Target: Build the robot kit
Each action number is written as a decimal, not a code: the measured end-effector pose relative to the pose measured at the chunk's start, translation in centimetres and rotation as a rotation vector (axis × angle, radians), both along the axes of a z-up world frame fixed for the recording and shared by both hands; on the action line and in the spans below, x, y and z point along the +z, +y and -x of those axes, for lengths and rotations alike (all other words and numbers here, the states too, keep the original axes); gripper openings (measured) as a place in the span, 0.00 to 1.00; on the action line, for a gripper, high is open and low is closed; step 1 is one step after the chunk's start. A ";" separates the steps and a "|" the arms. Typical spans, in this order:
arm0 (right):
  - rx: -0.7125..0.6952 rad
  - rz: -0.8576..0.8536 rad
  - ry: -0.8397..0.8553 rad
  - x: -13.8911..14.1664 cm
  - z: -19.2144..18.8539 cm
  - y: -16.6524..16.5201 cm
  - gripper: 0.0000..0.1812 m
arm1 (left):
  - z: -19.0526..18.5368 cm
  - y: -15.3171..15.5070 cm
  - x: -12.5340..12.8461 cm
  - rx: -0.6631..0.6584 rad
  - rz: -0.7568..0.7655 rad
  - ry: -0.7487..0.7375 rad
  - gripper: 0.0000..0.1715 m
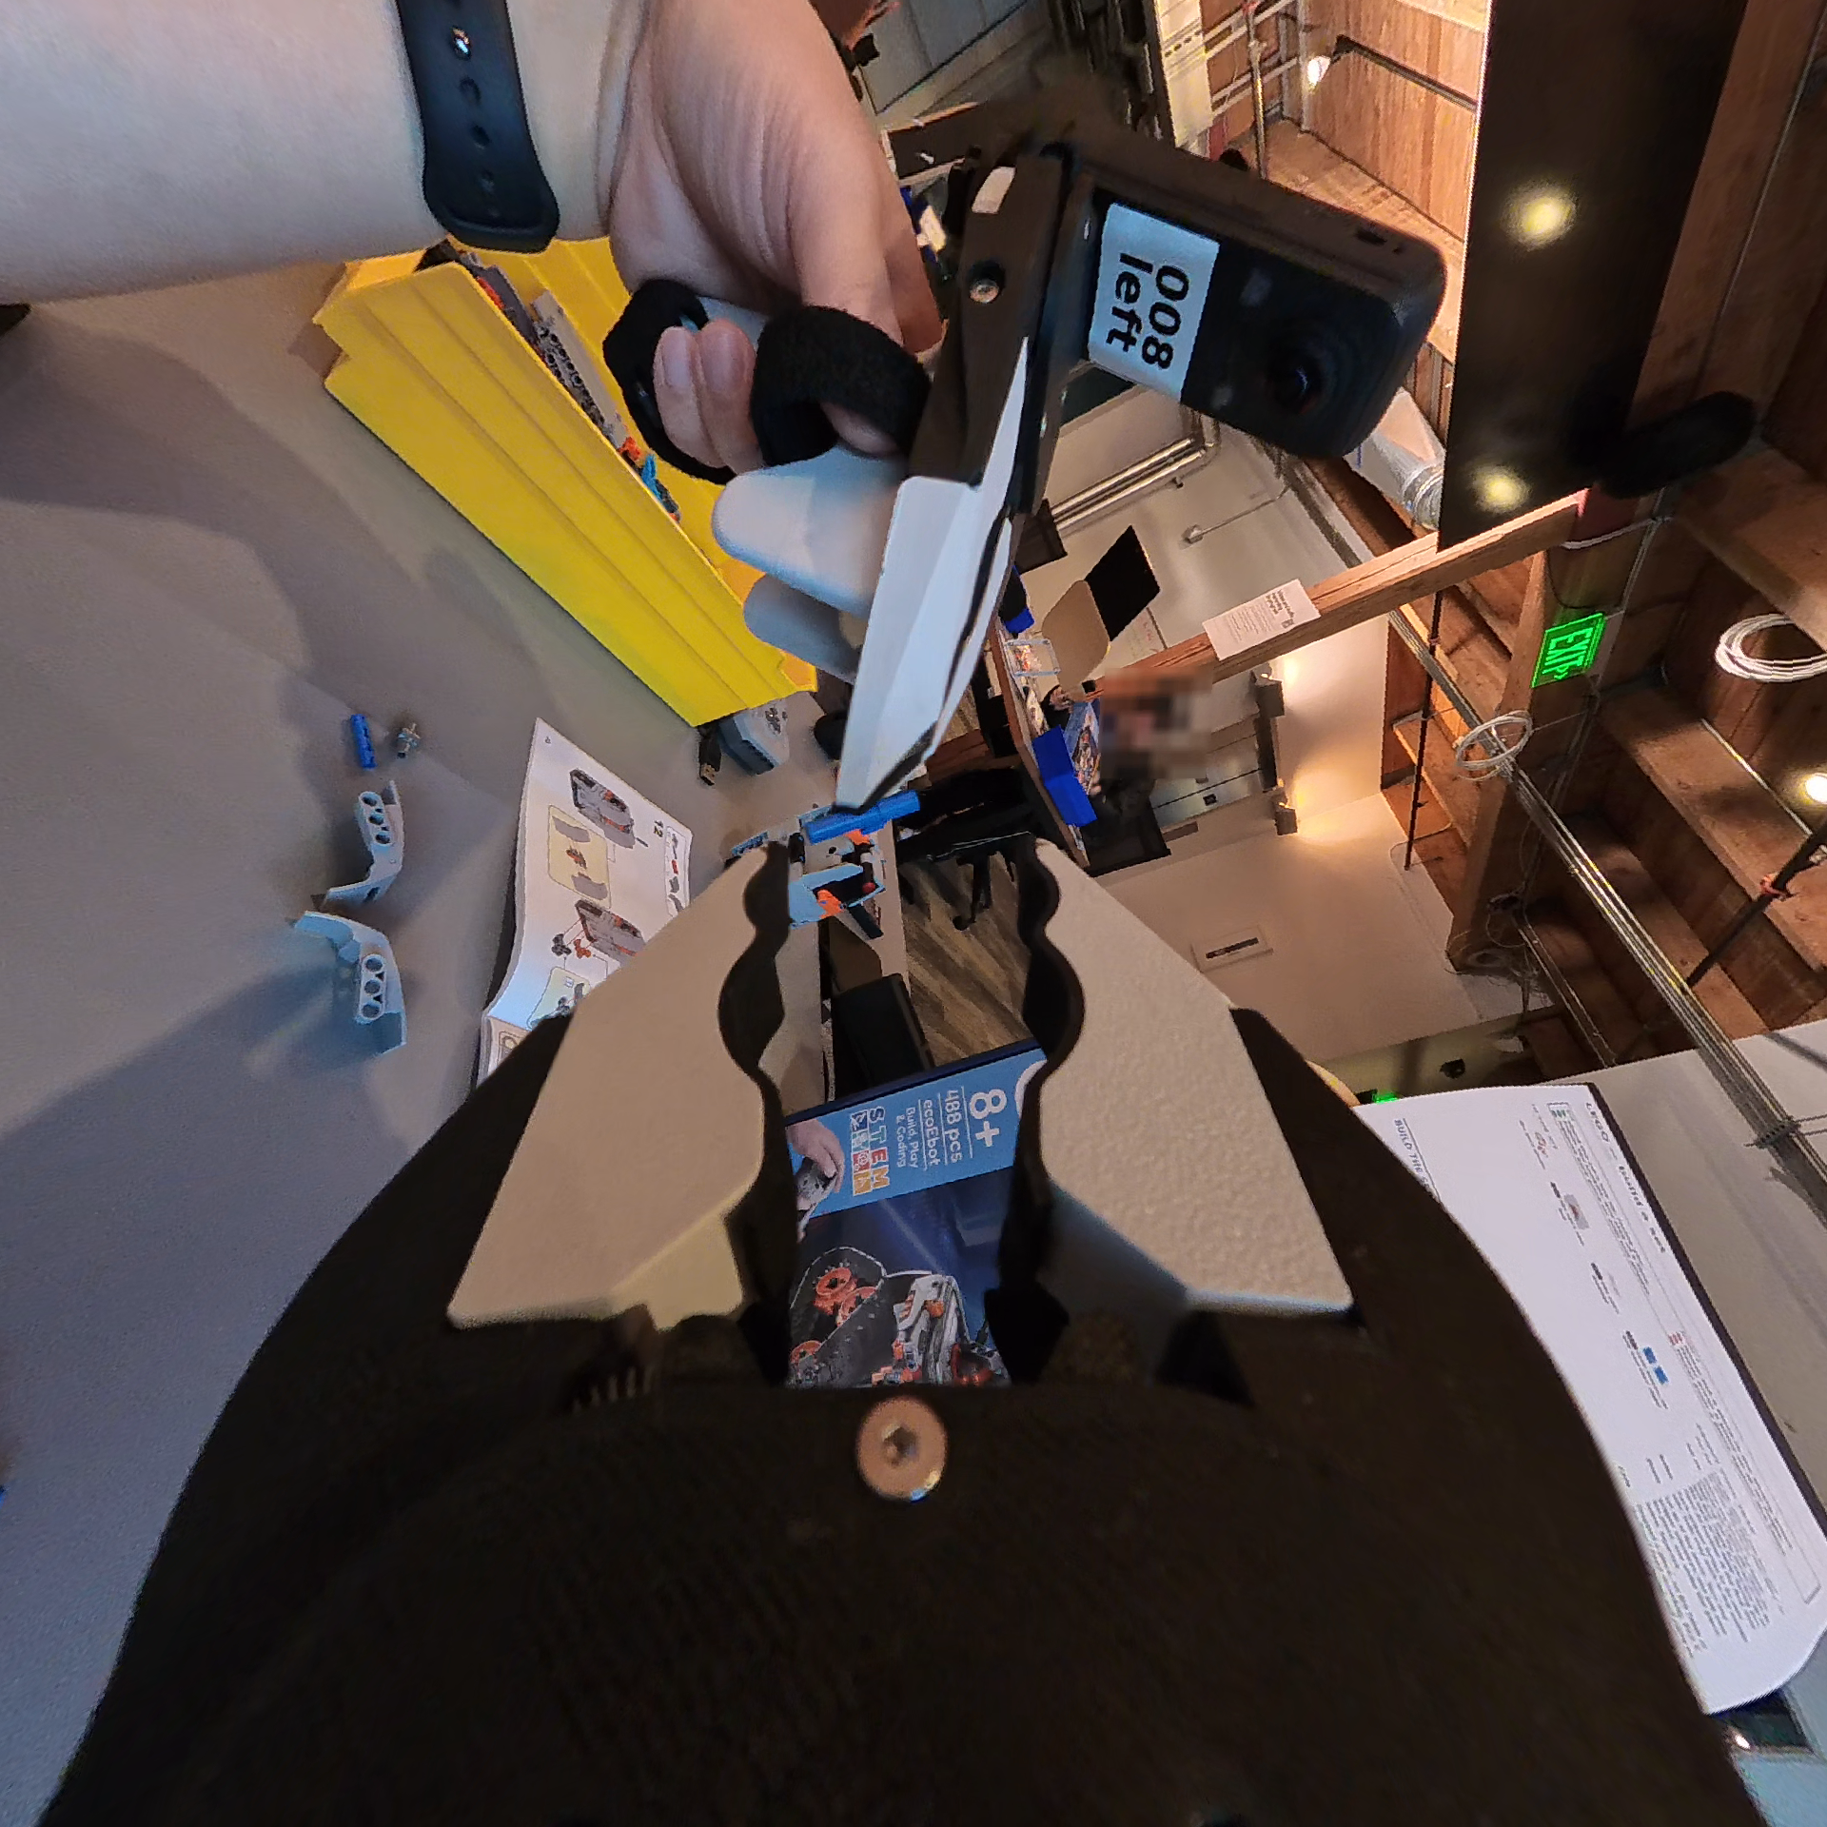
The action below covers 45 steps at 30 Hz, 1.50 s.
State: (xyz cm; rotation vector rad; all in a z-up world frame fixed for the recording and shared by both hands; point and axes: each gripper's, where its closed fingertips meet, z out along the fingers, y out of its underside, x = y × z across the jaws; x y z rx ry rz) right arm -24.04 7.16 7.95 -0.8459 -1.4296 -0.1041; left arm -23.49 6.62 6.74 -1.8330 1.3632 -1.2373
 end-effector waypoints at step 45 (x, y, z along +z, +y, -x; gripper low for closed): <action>-0.020 0.091 -0.025 -2.5 -0.4 1.6 0.12 | -1.4 1.0 -2.4 -0.096 0.057 0.004 0.06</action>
